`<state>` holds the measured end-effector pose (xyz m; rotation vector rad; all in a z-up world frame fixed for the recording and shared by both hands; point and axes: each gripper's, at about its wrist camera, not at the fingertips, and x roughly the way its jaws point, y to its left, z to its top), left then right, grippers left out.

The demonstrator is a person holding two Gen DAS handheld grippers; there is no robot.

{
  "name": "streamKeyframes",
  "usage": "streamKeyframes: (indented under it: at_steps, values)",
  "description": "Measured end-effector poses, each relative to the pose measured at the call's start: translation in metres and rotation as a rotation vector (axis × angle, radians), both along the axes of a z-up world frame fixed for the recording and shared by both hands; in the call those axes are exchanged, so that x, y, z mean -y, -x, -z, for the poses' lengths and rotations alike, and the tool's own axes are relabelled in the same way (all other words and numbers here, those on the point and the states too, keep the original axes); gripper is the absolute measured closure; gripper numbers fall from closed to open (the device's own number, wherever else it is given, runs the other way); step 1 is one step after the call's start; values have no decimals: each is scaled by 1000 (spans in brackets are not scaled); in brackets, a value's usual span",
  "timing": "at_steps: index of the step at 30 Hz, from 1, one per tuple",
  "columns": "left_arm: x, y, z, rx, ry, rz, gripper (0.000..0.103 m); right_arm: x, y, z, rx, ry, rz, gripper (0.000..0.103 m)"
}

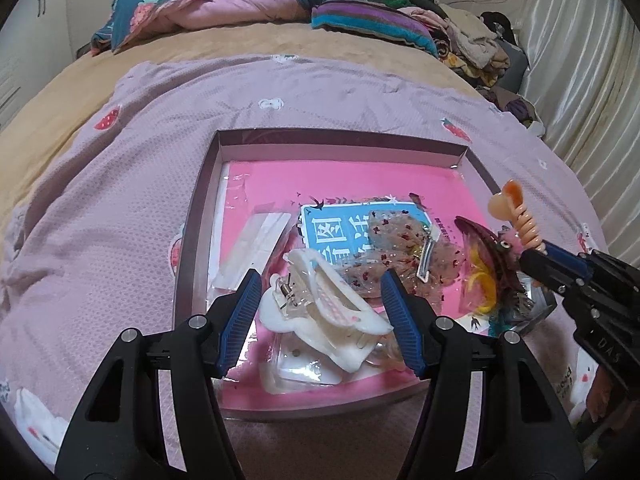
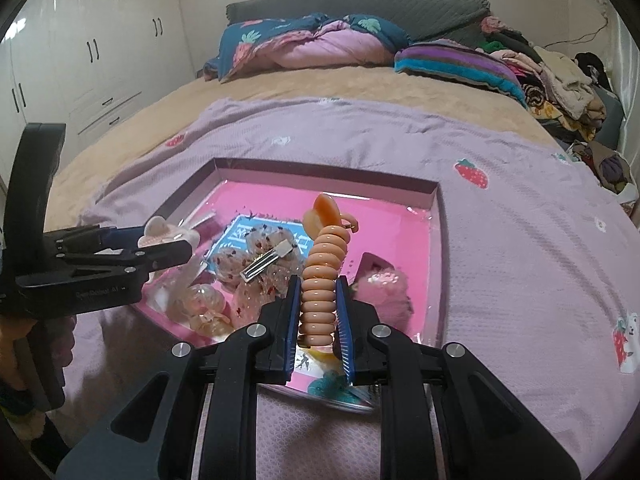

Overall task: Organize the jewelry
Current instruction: 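Carry the claw clip and coil tie into the tray box and open both tools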

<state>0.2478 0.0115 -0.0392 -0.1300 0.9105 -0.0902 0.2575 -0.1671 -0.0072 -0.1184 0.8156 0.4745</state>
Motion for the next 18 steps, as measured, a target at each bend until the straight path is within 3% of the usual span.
streamKeyframes:
  at_steps: [6,8,18]
  values:
    - [-1,0,5,-15,11,-2,49,-7,-1,10,-24,24,-20,85]
    - [-1,0,6,-14,11,-2,49,-8,0,11,-24,26,-22,75]
    - [2,5,-3,-7,17,-3,49,9,15,-2,3,20,-4,67]
